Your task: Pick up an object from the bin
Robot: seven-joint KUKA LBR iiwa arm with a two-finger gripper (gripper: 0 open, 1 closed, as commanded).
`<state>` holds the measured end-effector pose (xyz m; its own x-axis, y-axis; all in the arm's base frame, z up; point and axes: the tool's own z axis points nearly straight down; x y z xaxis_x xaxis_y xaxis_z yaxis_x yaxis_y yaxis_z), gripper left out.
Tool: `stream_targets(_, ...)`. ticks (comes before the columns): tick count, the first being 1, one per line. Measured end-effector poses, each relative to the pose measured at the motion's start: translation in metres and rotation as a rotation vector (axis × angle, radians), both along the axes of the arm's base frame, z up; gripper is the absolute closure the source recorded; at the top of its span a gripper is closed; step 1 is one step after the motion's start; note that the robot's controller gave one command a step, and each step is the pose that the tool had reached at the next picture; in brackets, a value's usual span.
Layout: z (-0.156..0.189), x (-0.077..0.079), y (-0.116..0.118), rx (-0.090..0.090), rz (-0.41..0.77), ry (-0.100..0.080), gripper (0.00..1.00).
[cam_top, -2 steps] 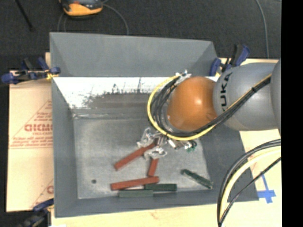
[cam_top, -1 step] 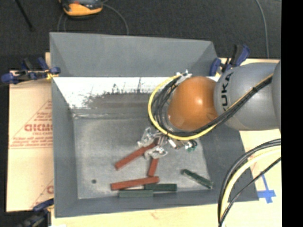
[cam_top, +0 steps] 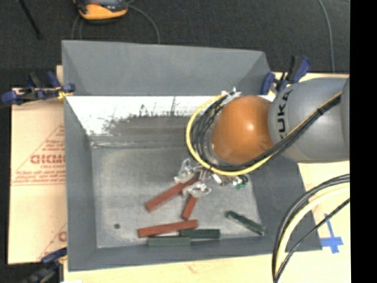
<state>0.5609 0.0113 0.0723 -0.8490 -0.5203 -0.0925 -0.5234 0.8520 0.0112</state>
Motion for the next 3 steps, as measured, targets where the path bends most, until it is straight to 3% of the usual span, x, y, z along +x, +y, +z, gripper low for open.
stream_targets(2,0.008,-0.008,-0.018,-0.027,-0.008,0.014,1.00)
stream_targets(3,0.008,-0.010,-0.022,-0.032,-0.013,0.016,1.00)
